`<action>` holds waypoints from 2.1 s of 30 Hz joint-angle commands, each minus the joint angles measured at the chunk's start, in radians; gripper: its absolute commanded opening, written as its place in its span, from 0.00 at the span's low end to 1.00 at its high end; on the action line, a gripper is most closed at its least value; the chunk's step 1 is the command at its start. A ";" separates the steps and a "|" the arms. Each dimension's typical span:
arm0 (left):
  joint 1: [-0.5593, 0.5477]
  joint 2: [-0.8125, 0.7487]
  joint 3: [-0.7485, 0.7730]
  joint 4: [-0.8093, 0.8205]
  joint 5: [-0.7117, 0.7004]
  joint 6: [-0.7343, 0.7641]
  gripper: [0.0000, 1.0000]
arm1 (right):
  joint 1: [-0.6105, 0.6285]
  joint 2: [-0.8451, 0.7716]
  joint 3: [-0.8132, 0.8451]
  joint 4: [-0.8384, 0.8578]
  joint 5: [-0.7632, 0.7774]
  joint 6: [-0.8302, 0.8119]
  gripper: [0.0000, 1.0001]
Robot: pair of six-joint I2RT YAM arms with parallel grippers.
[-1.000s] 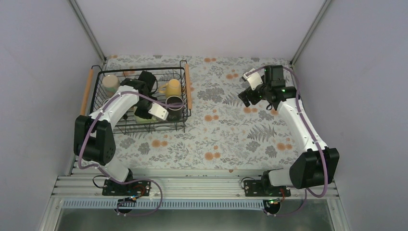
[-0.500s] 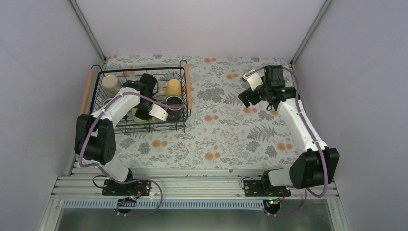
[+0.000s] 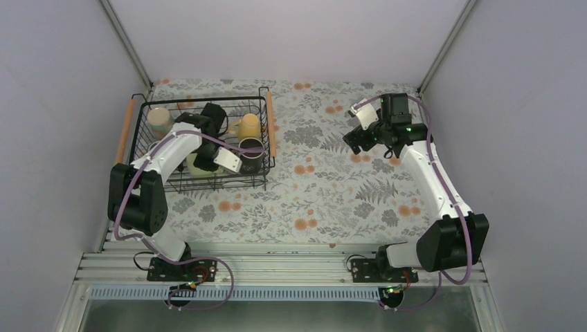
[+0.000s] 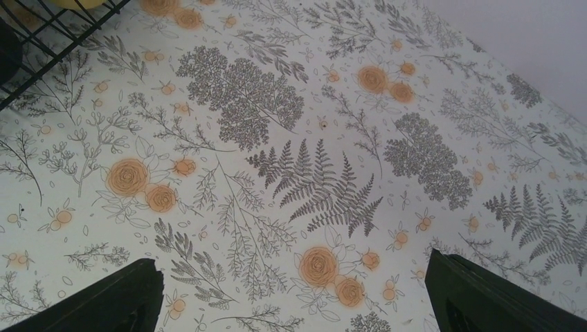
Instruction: Unload the cups from the dish rack
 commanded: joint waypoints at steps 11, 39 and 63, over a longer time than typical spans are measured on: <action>-0.004 -0.140 0.592 -0.222 0.203 -0.120 0.02 | 0.015 -0.060 0.120 -0.045 -0.059 0.006 0.97; -0.029 -0.128 0.401 0.927 0.947 -0.845 0.02 | 0.053 0.370 0.659 -0.223 -0.859 -0.063 1.00; -0.029 0.100 0.523 1.108 1.032 -0.955 0.02 | 0.193 0.806 1.176 -0.295 -0.934 -0.038 0.95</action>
